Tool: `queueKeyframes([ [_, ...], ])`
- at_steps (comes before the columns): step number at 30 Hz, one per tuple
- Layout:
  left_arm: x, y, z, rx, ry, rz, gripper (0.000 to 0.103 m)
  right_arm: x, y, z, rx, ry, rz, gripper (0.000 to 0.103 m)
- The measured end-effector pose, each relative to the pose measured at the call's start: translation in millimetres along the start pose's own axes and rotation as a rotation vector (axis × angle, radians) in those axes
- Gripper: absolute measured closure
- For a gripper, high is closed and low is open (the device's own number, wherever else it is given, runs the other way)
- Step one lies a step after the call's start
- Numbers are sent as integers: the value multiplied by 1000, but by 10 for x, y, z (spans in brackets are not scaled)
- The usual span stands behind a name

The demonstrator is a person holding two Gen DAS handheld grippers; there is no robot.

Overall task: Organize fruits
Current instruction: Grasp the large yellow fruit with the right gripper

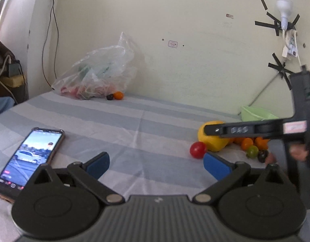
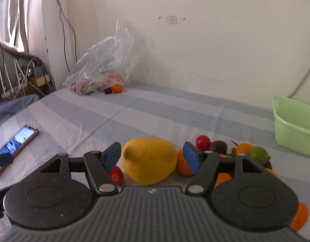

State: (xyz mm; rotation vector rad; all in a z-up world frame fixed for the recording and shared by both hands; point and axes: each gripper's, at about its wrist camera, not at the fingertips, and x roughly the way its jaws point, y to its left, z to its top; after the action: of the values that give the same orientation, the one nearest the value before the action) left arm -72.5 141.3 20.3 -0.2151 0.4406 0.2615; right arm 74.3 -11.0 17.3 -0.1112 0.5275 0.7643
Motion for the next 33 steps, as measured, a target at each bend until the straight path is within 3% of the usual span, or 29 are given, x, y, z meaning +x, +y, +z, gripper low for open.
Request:
queueKeyframes([
  [6,18,23,62,-15,23,-56,5,14,21,4,-17,-4,-12,39],
  [9,-7,-2,109,-37,28,-133,6,-168,-35,-44,12,-36,-6,40],
  [10,-16,-15,115,-44,29,-167,6,-242,-57,-52,13,-48,-7,46],
  [11,-14,-36,128,-44,34,-203,7,-384,-73,-85,3,-76,-14,66],
  [13,28,-105,130,-42,58,-285,7,-658,-90,-136,-32,-105,-52,95],
  [17,256,-272,164,-75,125,-429,7,-803,-191,-329,-50,-19,-37,93],
  [21,466,-368,239,-132,165,-489,7,-775,-267,-345,-7,-32,-36,92],
  [23,563,-420,276,-137,183,-497,10,-773,-287,-355,7,-39,-28,72],
  [25,631,-463,334,-132,194,-505,11,-757,-293,-374,-6,-42,-29,62],
  [29,774,-638,452,-82,194,-507,11,-796,-239,-468,-59,-59,-33,49],
  [33,936,-789,475,-27,235,-481,19,-733,-135,-476,-142,-70,-45,46],
])
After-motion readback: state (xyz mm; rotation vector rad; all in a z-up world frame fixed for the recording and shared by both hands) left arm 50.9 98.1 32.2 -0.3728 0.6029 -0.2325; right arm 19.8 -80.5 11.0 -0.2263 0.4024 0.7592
